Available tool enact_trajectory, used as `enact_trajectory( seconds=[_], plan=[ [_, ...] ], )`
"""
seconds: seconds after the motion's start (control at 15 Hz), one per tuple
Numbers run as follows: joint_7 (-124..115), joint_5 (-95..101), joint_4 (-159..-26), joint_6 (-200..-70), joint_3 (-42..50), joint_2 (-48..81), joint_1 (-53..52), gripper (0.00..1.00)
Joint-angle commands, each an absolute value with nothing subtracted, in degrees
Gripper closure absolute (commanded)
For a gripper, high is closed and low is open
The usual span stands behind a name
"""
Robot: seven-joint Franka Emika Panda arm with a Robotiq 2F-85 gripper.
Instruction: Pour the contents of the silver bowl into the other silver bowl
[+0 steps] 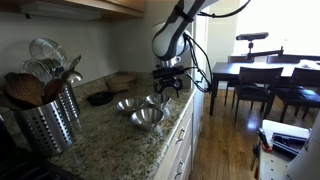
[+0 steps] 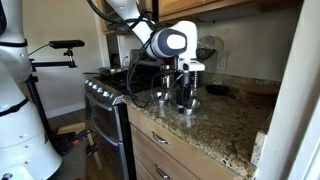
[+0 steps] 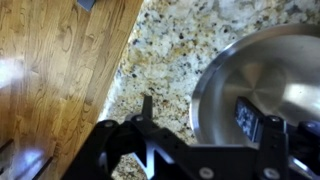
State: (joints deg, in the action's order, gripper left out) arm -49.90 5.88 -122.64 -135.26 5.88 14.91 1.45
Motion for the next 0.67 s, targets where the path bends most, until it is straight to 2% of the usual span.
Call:
enact_trajectory(
  seconds=[0.0,0.27,0.33,0.6],
  plan=[
    [-53.33,11.17,-125.67,-134.85,8.04,9.99,-0.59,0.00],
    [-56.96,17.66,-125.90,-133.92,8.23,7.50,-1.01,0.00],
    [-54.17,15.08,-122.99,-134.75,7.35,11.23,0.19,0.00],
    [-54.24,15.28,-122.89,-134.76,7.31,11.40,0.13,0.00]
  ],
)
